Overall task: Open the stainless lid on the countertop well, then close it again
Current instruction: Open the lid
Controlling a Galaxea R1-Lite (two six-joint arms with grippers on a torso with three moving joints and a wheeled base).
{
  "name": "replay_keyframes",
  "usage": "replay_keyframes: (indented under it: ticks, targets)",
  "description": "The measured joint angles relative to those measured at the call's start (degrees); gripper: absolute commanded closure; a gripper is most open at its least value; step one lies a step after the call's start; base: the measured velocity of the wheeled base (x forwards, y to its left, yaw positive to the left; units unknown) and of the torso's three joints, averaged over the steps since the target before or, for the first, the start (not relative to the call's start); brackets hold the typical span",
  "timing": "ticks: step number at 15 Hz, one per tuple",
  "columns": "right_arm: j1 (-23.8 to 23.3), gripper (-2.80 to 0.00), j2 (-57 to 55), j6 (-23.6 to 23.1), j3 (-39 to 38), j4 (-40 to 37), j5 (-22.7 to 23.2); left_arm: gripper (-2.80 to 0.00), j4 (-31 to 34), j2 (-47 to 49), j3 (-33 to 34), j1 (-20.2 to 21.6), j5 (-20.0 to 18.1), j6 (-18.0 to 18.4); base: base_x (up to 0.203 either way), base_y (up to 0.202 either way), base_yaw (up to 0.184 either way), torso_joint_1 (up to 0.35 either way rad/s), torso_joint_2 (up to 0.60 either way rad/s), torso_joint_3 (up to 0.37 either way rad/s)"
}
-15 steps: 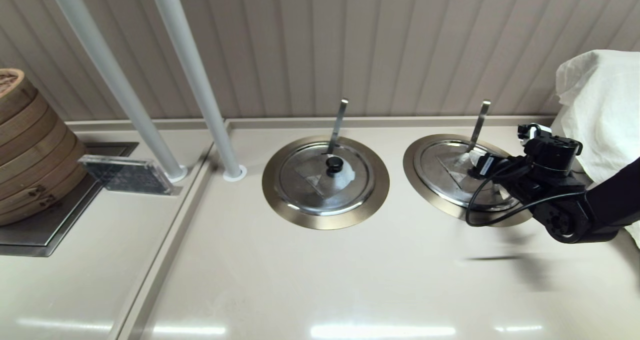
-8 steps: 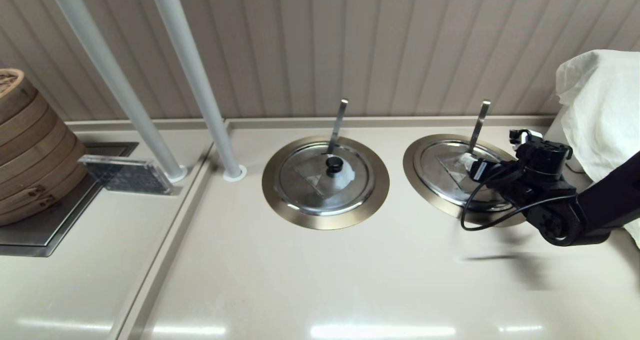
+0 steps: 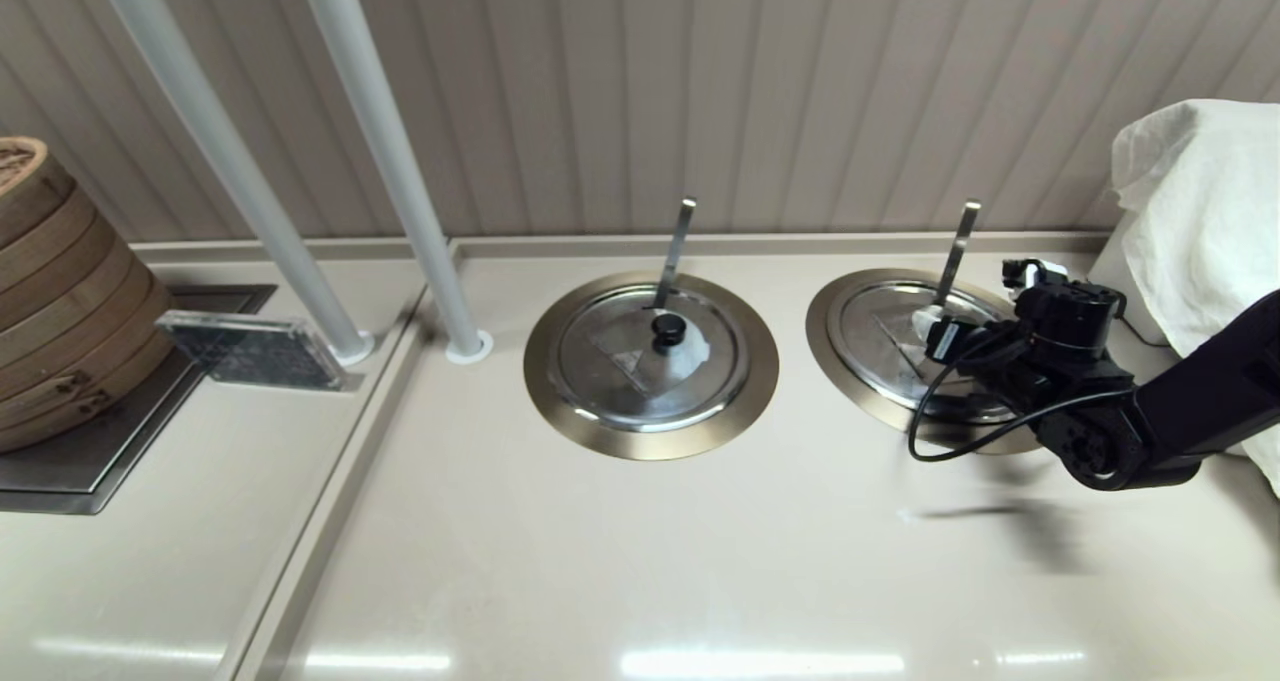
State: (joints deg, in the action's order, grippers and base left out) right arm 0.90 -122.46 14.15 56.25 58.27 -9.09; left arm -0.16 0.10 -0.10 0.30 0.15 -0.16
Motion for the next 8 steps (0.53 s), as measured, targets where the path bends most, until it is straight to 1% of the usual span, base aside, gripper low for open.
replay_keyframes:
  ticks: [8]
  targets:
    - [0.0,-2.8,0.4,1.4,0.2,0.1,0.0,0.0,0.0,0.0,0.0,0.0,0.0,0.0,0.0,0.0,0.0,0.0,0.0,0.0]
